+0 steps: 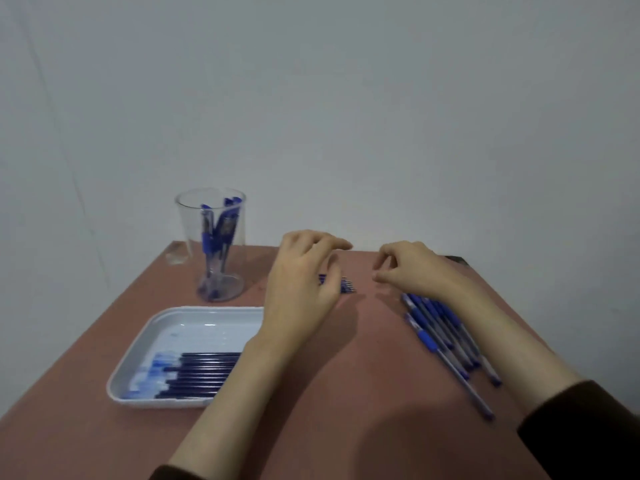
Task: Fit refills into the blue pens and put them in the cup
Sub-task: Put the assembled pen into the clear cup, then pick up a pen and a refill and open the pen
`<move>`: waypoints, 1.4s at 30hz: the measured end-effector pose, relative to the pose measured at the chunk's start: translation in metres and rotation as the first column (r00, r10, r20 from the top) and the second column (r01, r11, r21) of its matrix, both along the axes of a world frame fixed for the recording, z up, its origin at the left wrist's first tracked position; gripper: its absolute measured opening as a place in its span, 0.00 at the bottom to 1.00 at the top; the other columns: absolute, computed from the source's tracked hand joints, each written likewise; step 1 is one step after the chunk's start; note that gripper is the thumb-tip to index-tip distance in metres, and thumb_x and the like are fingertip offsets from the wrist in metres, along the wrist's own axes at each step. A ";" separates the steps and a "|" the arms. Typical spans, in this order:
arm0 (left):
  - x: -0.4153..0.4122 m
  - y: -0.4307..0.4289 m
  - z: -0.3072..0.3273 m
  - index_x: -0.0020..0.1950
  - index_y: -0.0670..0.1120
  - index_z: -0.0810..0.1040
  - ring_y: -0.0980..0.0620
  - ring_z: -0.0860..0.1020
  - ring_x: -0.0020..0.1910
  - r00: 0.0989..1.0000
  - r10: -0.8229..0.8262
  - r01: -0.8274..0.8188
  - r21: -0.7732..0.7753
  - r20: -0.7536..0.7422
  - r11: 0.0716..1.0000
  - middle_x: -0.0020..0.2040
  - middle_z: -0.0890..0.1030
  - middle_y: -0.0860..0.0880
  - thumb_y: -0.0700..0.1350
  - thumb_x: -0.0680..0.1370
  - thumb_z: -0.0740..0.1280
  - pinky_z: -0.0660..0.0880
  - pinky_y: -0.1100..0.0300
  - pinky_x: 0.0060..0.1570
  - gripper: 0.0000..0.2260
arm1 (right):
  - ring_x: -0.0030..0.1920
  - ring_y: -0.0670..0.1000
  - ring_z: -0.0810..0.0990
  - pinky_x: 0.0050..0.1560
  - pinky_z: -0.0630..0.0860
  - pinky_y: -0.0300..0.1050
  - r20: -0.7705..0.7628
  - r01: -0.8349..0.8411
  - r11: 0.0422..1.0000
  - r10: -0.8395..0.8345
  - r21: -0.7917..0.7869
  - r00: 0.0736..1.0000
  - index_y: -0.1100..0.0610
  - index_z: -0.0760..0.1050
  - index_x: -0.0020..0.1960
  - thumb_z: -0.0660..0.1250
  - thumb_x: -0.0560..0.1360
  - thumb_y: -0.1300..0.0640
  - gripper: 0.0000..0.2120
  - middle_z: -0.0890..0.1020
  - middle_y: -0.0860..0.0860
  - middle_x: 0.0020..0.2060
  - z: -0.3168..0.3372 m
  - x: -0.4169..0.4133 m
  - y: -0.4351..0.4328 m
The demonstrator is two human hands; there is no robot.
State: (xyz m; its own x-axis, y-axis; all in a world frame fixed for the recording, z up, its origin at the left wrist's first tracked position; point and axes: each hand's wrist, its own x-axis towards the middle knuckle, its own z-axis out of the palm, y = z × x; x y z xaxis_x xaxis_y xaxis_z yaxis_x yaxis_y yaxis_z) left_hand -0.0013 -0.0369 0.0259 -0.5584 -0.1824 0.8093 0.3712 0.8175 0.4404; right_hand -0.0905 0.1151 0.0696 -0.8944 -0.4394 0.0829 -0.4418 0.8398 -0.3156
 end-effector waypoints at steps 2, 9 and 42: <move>-0.010 0.017 -0.010 0.50 0.48 0.81 0.52 0.72 0.51 0.995 -0.064 0.065 -0.008 0.070 0.998 0.46 0.80 0.53 0.42 0.73 0.59 0.62 0.76 0.52 0.13 | 0.46 0.52 0.78 0.41 0.71 0.45 0.011 0.056 0.987 -0.058 0.153 0.998 0.53 0.77 0.45 0.69 0.72 0.52 0.05 0.79 0.50 0.44 -0.007 -0.004 0.019; -0.012 0.029 -0.014 0.51 0.48 0.81 0.53 0.73 0.50 0.990 -0.086 0.085 0.014 0.107 0.996 0.47 0.81 0.55 0.41 0.74 0.60 0.63 0.75 0.51 0.13 | 0.42 0.54 0.73 0.44 0.66 0.44 0.013 0.102 0.907 -0.117 0.409 0.993 0.56 0.66 0.34 0.70 0.72 0.52 0.16 0.71 0.50 0.36 -0.017 0.009 0.034; -0.008 -0.012 -0.005 0.47 0.52 0.84 0.57 0.81 0.51 0.894 -0.369 0.140 0.622 0.256 0.771 0.46 0.85 0.54 0.50 0.72 0.68 0.74 0.51 0.60 0.07 | 0.52 0.44 0.82 0.53 0.78 0.51 -0.228 -0.252 0.766 0.141 -0.591 0.963 0.42 0.77 0.59 0.63 0.78 0.47 0.11 0.84 0.41 0.50 -0.063 0.026 -0.029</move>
